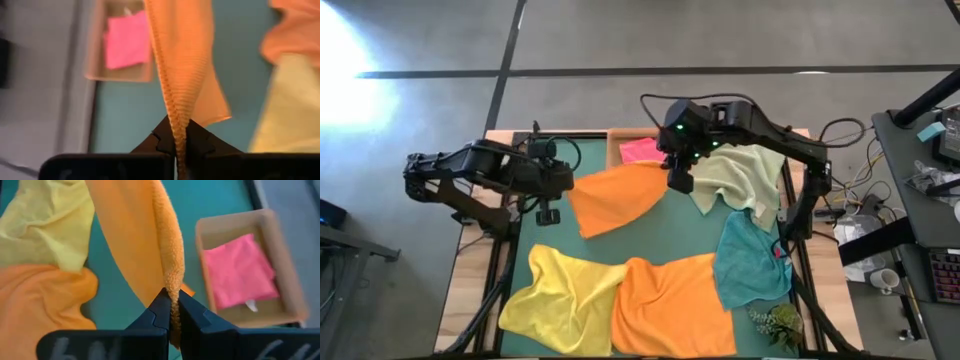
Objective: Fold microfiber towels
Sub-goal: Fold the top orange towel
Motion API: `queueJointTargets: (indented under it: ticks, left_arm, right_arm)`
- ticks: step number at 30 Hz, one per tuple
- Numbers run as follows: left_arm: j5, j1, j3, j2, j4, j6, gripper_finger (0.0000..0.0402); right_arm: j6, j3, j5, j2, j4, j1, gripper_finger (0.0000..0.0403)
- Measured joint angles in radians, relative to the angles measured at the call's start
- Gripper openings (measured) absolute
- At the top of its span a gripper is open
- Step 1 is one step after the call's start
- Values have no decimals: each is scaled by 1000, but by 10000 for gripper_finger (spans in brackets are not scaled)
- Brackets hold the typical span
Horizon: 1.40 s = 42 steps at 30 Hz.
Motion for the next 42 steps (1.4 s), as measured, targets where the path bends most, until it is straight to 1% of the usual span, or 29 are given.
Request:
queueJointTargets:
  ticks: [5,6,8,10,14,18,22,25,27,29,31,33,37,40,42]
  left_arm:
    - [-252,1,49,14,11,147,0]
    - [-287,1,60,16,14,175,0]
    - [-319,1,89,34,18,215,0]
    - [-320,1,113,44,18,221,0]
    - [-316,1,142,63,17,221,0]
    - [-266,1,146,76,17,222,0]
    - [-266,11,140,89,18,281,0]
    - [-268,24,140,108,18,312,0]
    - [-280,35,139,119,18,340,0]
    - [-316,50,139,132,19,364,0]
    - [-351,69,139,145,20,395,0]
    - [-375,87,139,154,23,410,0]
    - [-379,115,139,161,26,427,0]
    - [-379,125,139,161,30,428,0]
    - [-379,125,139,160,40,426,0]
  right_arm:
    - [66,0,72,-58,6,9,9]
    - [77,0,92,-67,6,15,9]
    - [101,0,126,-87,3,28,8]
    - [123,0,145,-104,2,43,9]
    - [170,0,147,-132,-3,76,9]
    - [197,0,147,-144,-19,105,9]
    - [203,0,153,-141,-18,108,9]
    - [203,0,206,-129,-20,106,9]
    - [193,-2,262,-122,-25,106,9]
    - [175,-4,321,-117,-28,106,9]
    - [163,-6,358,-116,-28,106,9]
    - [144,-7,381,-116,-28,106,9]
    - [67,-8,415,-116,-28,107,9]
    - [-18,-14,419,-116,-25,111,9]
    - [-31,-26,418,-116,-20,112,9]
